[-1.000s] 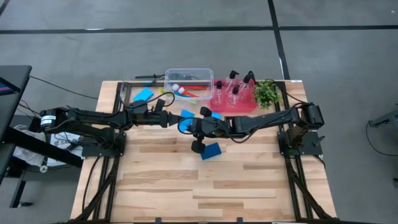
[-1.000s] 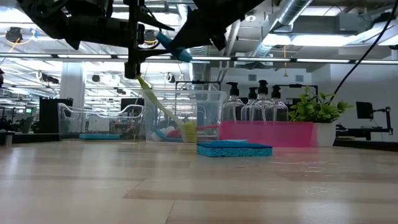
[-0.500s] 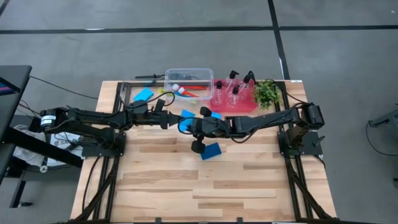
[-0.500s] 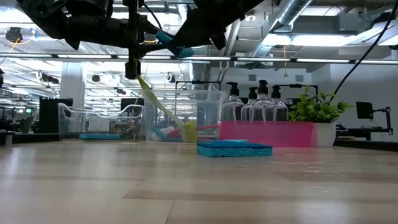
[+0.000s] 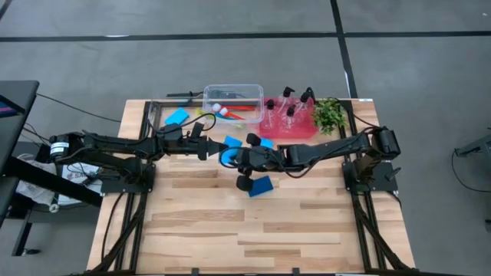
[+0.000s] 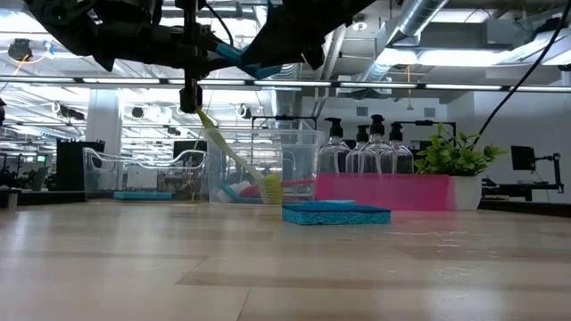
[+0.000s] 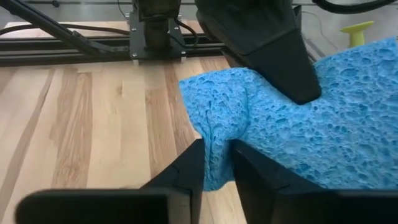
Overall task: Pick & Place Kitchen Sink Supplies
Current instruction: Put the blue sponge into the transparent bin
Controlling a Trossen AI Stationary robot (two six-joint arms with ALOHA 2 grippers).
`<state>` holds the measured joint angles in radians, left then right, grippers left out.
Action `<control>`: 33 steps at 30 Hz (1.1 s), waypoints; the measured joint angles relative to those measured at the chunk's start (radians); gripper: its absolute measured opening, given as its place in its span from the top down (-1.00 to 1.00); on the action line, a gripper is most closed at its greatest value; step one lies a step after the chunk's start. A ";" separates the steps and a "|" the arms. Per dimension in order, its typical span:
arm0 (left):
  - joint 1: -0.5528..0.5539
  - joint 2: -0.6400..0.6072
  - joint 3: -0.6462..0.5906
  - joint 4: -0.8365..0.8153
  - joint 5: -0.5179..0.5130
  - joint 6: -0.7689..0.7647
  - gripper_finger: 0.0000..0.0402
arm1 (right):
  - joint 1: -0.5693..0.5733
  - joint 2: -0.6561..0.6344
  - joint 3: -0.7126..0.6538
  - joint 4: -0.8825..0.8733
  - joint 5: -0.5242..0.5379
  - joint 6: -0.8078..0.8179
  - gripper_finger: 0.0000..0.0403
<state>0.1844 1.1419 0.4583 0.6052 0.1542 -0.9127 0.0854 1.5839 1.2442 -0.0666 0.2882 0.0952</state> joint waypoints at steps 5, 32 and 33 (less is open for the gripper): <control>0.000 0.000 0.000 0.000 -0.002 0.000 0.93 | 0.009 0.000 0.000 -0.002 0.000 0.000 0.46; 0.044 0.000 0.000 0.002 -0.023 0.042 0.89 | 0.044 -0.087 0.000 -0.153 0.031 0.034 0.06; 0.049 0.000 0.000 0.002 -0.023 0.045 0.89 | 0.044 -0.105 0.000 -0.174 0.031 0.036 0.08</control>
<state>0.2337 1.1419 0.4583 0.6067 0.1310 -0.8680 0.1291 1.4790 1.2442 -0.2403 0.3187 0.1312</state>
